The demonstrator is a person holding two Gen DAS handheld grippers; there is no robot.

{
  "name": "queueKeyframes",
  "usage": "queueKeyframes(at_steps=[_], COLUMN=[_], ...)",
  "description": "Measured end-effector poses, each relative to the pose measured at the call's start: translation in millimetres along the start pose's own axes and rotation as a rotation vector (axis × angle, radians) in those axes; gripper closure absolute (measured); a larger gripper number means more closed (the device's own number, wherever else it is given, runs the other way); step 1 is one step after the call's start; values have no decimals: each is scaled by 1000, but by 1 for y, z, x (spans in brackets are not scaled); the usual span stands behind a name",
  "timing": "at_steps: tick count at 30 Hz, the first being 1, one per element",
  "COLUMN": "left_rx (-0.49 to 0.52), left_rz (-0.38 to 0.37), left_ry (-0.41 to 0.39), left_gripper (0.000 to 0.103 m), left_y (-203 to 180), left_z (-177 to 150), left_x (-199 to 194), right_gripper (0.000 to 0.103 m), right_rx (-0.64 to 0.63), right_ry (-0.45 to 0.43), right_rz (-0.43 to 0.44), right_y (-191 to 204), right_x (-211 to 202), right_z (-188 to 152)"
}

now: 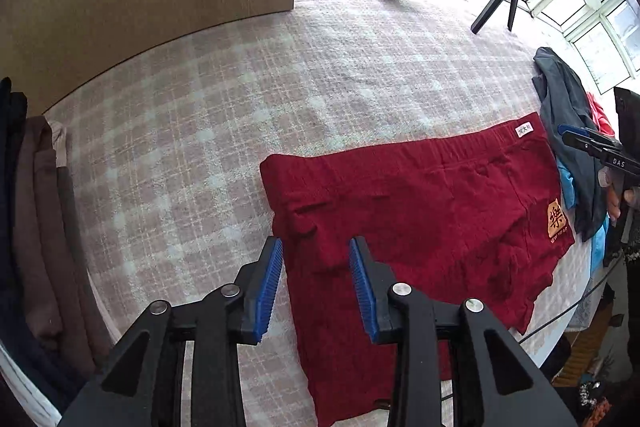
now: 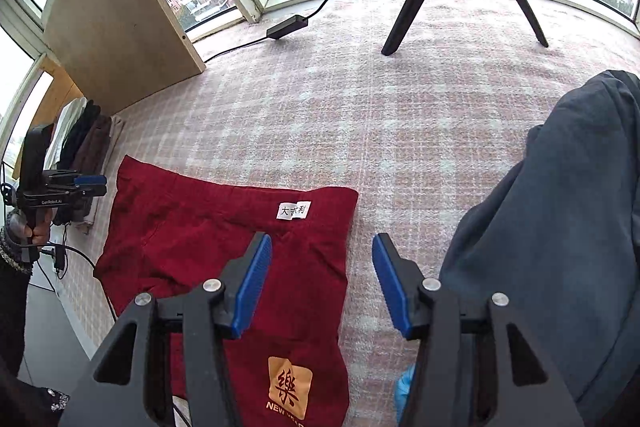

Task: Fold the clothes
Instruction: 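Pull the dark-red garment straight with both grippers and release it flat, then close both grippers on the waistband edge of the dark-red garment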

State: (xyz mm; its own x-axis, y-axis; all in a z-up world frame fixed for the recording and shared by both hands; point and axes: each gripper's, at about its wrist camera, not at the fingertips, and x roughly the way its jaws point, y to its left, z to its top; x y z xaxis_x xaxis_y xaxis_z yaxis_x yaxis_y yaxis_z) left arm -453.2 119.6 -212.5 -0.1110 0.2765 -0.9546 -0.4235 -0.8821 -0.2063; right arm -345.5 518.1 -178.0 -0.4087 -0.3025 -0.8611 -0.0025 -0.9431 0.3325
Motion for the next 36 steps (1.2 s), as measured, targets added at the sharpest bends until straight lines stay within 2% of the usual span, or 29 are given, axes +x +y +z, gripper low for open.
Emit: queueKeyframes(at_steps=[5, 8, 10, 13, 17, 21, 23, 26, 30, 33, 36], left_rx=[-55, -44, -47, -43, -26, -31, -34, -39, -22, 2, 9], left_rz=[-29, -29, -52, -66, -72, -76, -57, -35, -18, 10, 16], left_ry=[53, 59, 51, 36, 29, 21, 6, 9, 40, 51, 51], left_gripper=[72, 92, 97, 97, 97, 97, 97, 97, 97, 97, 97], left_y=[20, 24, 28, 33, 36, 38, 44, 56, 58, 52, 50], left_z=[26, 30, 30, 25, 23, 20, 14, 1, -6, -6, -5], left_x=[34, 41, 39, 32, 28, 27, 21, 12, 16, 21, 21], right_gripper=[51, 51, 51, 51, 51, 51, 51, 51, 51, 53, 64], right_rx=[36, 56, 75, 112, 160, 130, 132, 35, 32, 6, -6], right_ry=[38, 54, 54, 25, 42, 104, 98, 48, -19, 29, 54], right_rz=[42, 67, 92, 111, 207, 193, 208, 242, 149, 81, 65], right_y=[-12, -18, -24, -35, -40, -31, -25, -3, -6, -5, -5], right_x=[31, 36, 37, 30, 36, 58, 55, 32, 20, 39, 55], right_z=[11, 13, 13, 14, 21, 23, 20, 10, 6, 10, 11])
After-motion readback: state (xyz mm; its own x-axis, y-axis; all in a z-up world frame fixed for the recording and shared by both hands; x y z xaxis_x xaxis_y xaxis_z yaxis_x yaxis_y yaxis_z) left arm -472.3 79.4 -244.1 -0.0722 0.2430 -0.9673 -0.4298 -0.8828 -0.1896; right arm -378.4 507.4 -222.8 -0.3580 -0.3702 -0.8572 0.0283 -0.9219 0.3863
